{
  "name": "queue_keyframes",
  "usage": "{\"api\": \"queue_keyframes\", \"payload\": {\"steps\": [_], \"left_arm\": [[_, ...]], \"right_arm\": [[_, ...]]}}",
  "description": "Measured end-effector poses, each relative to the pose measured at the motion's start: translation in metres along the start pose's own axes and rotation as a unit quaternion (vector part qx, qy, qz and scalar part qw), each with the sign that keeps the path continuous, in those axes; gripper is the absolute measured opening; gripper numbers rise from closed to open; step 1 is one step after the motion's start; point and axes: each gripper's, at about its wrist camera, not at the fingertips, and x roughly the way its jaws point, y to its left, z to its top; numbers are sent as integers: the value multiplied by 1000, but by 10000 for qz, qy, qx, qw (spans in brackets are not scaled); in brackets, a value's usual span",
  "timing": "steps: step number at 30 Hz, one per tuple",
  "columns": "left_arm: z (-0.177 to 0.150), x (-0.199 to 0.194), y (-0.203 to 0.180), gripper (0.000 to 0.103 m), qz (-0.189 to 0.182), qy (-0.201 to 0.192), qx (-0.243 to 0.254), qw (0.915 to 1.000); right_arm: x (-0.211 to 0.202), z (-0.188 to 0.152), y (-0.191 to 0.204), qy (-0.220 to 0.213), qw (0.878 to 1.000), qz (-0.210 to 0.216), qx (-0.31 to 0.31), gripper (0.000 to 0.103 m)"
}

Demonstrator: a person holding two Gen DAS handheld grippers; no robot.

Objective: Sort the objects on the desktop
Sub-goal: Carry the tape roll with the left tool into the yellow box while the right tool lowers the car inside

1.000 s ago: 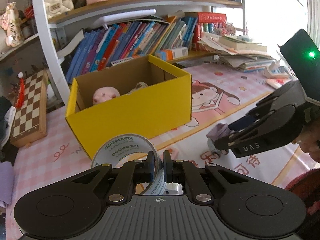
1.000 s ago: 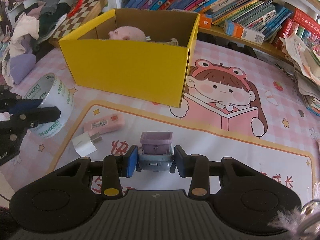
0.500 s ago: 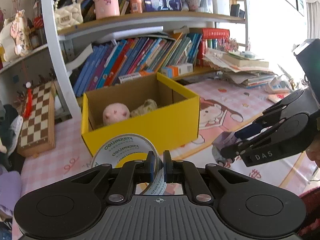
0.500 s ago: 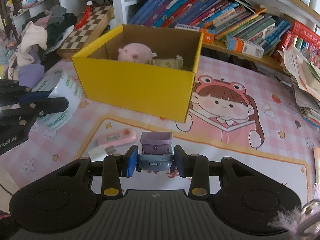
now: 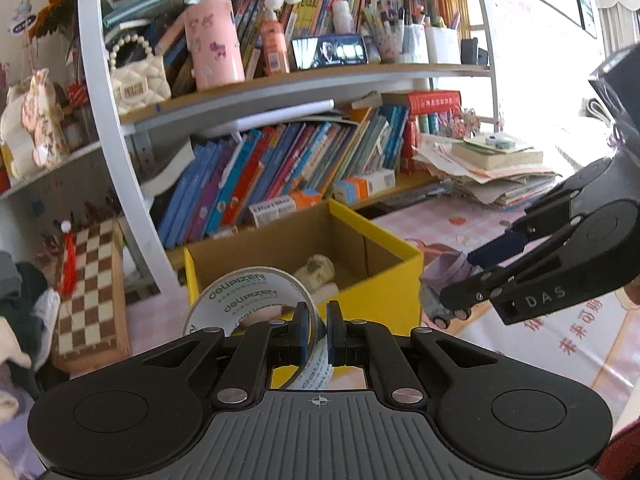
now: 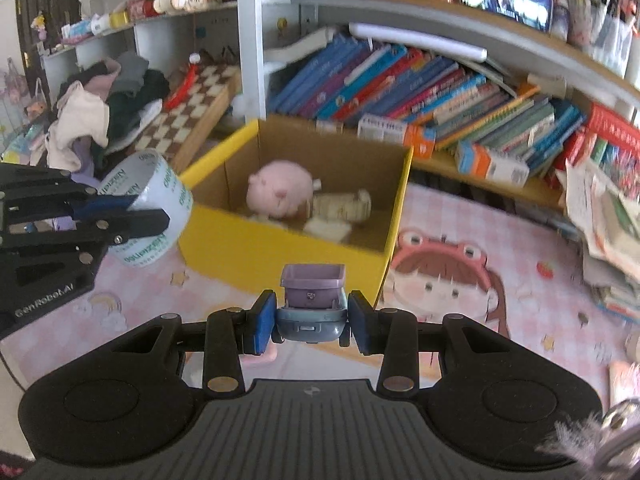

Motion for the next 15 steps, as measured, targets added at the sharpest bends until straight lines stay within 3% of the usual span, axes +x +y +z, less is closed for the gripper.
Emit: {"api": "queue_keyframes", "payload": {"steps": [15], "left_arm": [[31, 40, 19, 7, 206, -126, 244, 9994]], "right_arm": [[34, 63, -21, -425, 9983, -35, -392, 37]]}}
